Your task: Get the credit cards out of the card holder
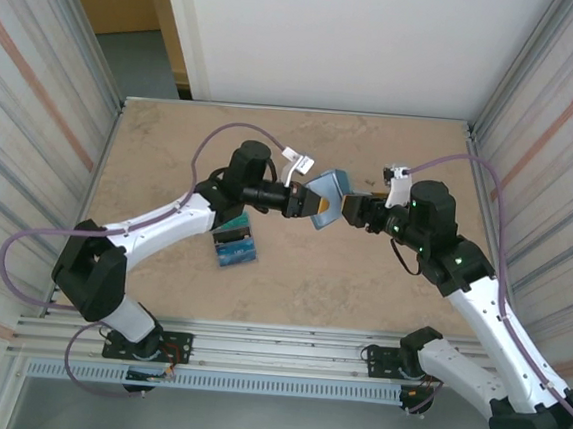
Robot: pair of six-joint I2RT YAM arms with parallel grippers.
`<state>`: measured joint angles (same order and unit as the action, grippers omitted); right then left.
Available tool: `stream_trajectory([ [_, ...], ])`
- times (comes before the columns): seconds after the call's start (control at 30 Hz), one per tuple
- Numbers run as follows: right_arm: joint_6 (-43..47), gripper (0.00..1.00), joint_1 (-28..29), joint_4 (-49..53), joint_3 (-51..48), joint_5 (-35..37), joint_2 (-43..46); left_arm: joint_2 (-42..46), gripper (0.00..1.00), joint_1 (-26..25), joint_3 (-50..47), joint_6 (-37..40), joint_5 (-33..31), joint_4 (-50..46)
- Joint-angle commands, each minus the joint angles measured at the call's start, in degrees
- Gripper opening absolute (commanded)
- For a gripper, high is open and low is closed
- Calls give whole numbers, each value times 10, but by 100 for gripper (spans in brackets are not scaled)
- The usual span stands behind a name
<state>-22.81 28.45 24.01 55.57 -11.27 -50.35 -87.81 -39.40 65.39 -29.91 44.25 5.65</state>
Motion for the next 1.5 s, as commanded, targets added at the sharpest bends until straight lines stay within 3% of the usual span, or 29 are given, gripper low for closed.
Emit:
stream_trajectory([
  [0.0, 43, 68, -1, -8, -11, -54, -5, 26, 2, 10, 43, 23, 55, -39],
  [0.13, 71, 69, -1, -30, -33, -90, 4, 18, 2, 19, 65, 30, 99, -78],
  [0.37, 64, 53, -7, -28, -40, -63, 3, 19, 6, 21, 81, 49, 141, -104],
  [0.53, 29, 51, -15, -74, -57, -119, -9, 14, 10, 22, 76, 35, 160, -82],
  [0.6, 5, 46, -22, -104, -69, -147, -11, 13, 13, 21, 73, 27, 165, -72],
  [0.77, -74, 22, -56, -186, -104, -209, -15, 16, 29, 23, 57, -1, 168, -34],
  [0.9, -133, 15, -72, -233, -129, -224, -13, 21, 44, 27, 25, -50, 171, 34],
  [1.03, -161, 13, -78, -255, -144, -224, -8, 22, 47, 33, -4, -89, 166, 92],
  [1.2, -167, 13, -77, -258, -148, -217, 5, 18, 40, 33, -11, -93, 160, 101],
  [1.47, -160, 13, -78, -238, -149, -192, 17, 20, 44, 34, -7, -86, 159, 94],
])
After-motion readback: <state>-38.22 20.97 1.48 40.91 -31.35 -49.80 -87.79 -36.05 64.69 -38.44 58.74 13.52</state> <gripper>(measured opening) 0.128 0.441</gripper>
